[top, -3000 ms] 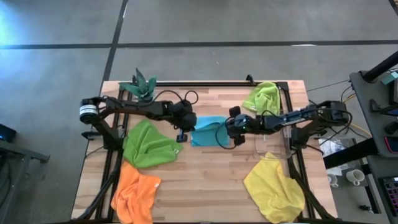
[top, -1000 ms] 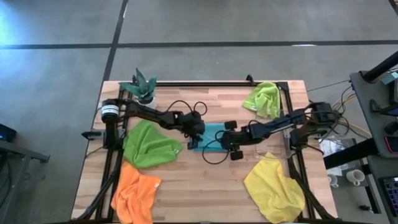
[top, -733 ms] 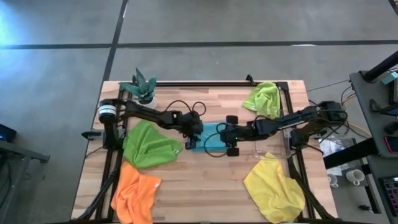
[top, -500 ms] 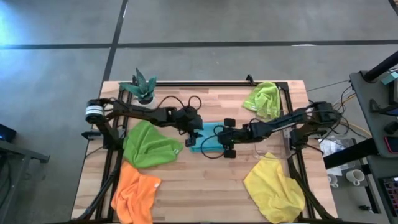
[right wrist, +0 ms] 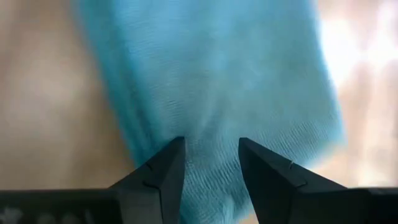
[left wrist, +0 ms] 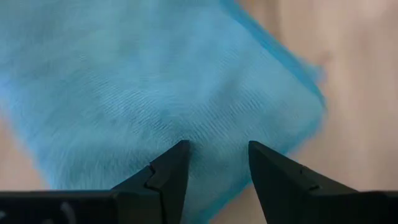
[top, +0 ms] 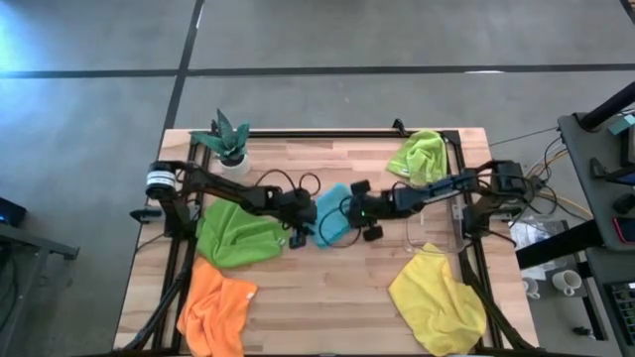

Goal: Fold microfiber towels
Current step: Fold the blue microfiber cloth

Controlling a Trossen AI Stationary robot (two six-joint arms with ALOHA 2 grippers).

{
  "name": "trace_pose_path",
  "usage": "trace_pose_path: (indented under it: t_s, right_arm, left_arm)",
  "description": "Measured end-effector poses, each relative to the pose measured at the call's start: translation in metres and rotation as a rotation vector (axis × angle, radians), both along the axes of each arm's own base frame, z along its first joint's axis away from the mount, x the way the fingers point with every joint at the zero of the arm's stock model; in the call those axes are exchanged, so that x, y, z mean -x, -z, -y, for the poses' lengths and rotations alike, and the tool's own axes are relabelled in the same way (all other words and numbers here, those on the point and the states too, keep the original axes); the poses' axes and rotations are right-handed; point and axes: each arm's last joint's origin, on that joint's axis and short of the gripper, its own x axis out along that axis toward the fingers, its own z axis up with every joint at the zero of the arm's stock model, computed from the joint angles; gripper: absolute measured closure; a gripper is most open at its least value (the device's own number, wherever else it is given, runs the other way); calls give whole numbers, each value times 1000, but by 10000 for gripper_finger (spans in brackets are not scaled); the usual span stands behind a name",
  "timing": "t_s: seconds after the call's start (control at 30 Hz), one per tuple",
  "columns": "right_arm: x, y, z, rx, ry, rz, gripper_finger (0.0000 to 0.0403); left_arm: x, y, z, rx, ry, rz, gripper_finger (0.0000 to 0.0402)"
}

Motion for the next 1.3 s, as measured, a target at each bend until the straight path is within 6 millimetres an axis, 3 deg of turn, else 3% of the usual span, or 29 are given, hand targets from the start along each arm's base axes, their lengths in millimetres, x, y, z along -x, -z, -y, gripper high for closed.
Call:
trace_pose_path:
  t_s: [0.17,0.3,0.37,0.47,0.63,0.83,1.1,1.3]
  right_arm:
    - [-8,-30,21,68,26,41,259]
    - [-16,-60,11,-63,71,169,259]
    - [-19,-64,4,-194,105,226,259]
    - [-24,-55,-10,-273,133,284,264]
    - [-31,-27,-35,-318,185,260,276]
    - [-35,-3,-51,-327,198,162,282]
    - [-26,4,-25,-227,256,24,287]
    - [-22,-5,-2,-158,226,-27,288]
  left_arm:
    - [-9,-15,16,47,-2,94,249]
    - [-9,-42,13,11,-11,186,249]
    - [-6,-51,5,-89,-31,220,249]
    - [-2,-52,-14,-244,-82,228,249]
    - [-2,-33,-40,-261,-150,239,249]
    - [-2,1,-38,-251,-71,103,249]
    - [8,4,-22,-68,-202,-37,249]
    - [7,-22,-7,-18,-198,47,249]
